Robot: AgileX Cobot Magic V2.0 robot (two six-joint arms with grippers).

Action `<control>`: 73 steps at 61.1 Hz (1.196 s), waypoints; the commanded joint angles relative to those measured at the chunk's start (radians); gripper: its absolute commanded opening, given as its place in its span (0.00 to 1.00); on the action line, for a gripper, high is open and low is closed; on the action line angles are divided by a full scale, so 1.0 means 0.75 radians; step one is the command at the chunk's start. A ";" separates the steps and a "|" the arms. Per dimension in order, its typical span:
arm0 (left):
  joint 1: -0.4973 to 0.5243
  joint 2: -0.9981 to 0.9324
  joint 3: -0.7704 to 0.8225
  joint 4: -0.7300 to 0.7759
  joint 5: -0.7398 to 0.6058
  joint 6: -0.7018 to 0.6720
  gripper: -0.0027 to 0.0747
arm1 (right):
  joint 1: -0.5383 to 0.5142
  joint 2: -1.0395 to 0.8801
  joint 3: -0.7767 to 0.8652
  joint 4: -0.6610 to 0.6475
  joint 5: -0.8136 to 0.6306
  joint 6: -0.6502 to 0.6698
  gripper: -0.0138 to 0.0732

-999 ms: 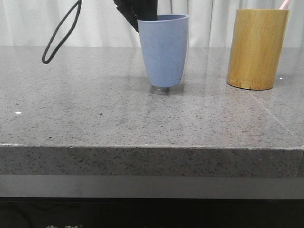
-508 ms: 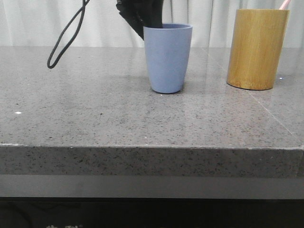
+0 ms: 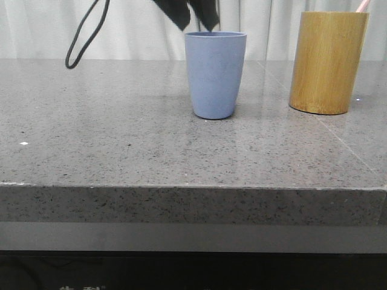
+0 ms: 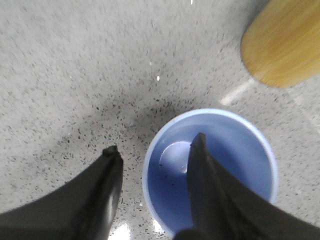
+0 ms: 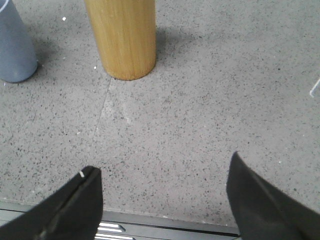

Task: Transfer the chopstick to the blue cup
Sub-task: 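Lift the left gripper up and away from the blue cup, then lower the right gripper into the bamboo cup and grasp the pink stick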

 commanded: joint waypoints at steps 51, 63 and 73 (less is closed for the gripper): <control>-0.007 -1.071 1.019 0.001 -0.446 0.002 0.44 | -0.256 0.765 -0.671 0.483 -0.097 -0.163 0.78; -0.007 -1.296 1.296 0.001 -0.591 0.002 0.44 | -0.259 1.010 -0.925 0.586 -0.009 -0.202 0.78; -0.007 -1.388 1.368 0.001 -0.600 0.002 0.44 | -0.306 1.189 -1.112 0.670 0.079 -0.202 0.78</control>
